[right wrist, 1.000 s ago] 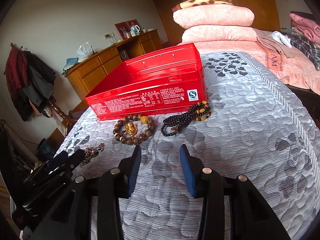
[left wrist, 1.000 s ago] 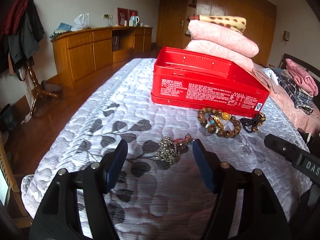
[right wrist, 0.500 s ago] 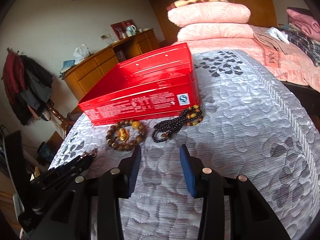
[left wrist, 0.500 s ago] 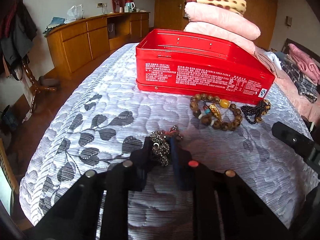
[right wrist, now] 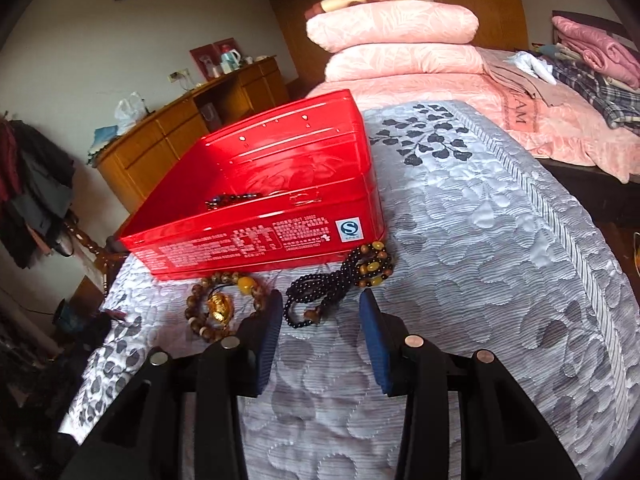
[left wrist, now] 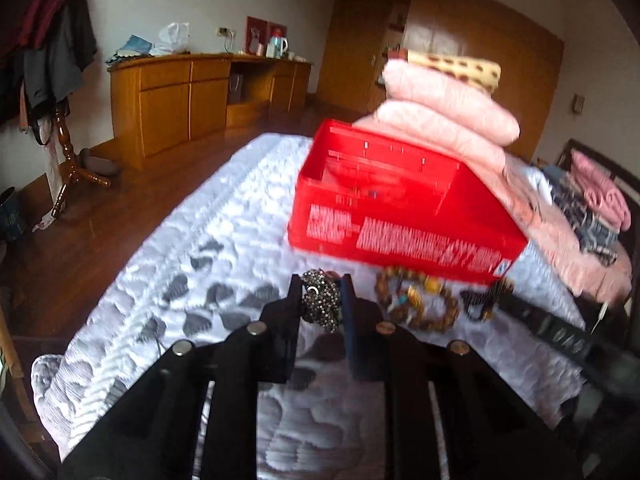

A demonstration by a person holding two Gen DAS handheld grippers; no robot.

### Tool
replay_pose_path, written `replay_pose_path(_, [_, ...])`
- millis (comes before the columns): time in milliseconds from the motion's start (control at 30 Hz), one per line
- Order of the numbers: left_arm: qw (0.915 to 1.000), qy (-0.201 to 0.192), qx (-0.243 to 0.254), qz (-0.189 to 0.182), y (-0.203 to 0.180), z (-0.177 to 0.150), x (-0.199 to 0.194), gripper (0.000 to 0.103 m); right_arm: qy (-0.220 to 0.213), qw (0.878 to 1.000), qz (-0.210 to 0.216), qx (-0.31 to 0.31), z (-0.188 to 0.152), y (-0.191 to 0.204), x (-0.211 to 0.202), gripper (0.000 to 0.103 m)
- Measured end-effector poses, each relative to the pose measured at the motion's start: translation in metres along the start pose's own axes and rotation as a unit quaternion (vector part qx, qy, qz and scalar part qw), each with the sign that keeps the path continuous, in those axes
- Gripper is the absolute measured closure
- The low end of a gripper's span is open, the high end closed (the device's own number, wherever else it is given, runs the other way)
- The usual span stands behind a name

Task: Organize jewelry
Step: 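Grasp the silver charm cluster with the left tool and lift it, then grasp the black bead strand with amber beads with the right tool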

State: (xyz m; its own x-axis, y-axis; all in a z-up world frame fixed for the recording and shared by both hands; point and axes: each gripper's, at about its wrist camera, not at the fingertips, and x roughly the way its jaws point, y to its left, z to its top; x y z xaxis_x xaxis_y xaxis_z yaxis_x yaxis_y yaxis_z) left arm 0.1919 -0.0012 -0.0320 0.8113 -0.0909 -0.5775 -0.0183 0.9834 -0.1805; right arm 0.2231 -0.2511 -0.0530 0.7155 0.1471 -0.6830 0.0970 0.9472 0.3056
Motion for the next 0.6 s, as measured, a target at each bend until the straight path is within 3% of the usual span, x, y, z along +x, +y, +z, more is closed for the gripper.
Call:
replay_pose_path(167, [0.9996, -0.025, 0.012, 0.003, -0.009, 0.014, -0.003, 0.085, 0.002, 1.000, -0.019, 0.008, 0.008, 0.003, 0.008, 0.063])
replay_pose_path(600, [0.9991, -0.009, 0.042, -0.004, -0.012, 0.015, 0.015, 0.085, 0.035, 0.999, -0.032, 0.027, 0.013, 0.002, 0.038, 0.062])
